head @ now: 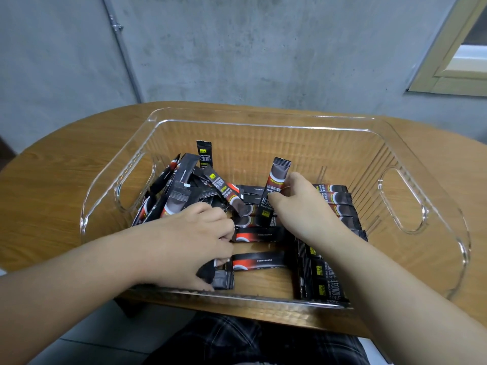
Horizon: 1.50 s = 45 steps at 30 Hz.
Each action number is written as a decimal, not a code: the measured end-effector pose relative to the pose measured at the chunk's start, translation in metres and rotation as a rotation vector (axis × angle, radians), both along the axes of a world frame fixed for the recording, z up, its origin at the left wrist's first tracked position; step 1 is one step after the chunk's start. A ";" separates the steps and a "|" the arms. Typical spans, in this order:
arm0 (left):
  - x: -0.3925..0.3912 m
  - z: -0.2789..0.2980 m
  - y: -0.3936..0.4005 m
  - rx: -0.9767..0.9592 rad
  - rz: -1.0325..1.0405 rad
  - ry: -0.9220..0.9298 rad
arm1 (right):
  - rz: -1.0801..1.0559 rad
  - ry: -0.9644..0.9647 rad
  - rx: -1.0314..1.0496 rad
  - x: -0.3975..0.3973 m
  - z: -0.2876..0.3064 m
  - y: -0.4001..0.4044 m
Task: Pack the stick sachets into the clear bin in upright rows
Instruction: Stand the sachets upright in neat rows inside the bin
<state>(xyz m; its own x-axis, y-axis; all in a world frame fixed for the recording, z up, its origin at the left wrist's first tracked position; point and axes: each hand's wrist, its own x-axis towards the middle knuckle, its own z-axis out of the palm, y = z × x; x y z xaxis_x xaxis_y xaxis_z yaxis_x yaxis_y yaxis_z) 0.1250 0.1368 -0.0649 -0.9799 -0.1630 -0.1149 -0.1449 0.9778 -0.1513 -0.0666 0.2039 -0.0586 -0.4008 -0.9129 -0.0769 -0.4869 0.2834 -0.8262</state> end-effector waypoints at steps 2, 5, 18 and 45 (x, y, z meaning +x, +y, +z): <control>-0.001 0.002 0.000 0.006 0.016 -0.022 | 0.013 0.009 0.003 0.001 0.000 -0.001; -0.001 0.001 0.000 0.048 0.027 -0.088 | 0.022 0.004 -0.001 0.002 -0.001 -0.001; -0.005 -0.007 -0.001 0.137 0.105 -0.177 | 0.308 0.239 0.193 0.009 -0.008 0.003; -0.001 0.010 0.005 -0.033 0.089 -0.008 | 0.391 0.355 0.228 0.009 -0.004 0.007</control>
<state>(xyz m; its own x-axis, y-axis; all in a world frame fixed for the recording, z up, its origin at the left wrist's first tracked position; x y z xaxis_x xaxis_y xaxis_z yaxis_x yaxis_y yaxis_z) 0.1244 0.1421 -0.0553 -0.9605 -0.2530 -0.1157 -0.2296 0.9557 -0.1842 -0.0573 0.2113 -0.0621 -0.0739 -0.9745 -0.2118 -0.8275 0.1785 -0.5324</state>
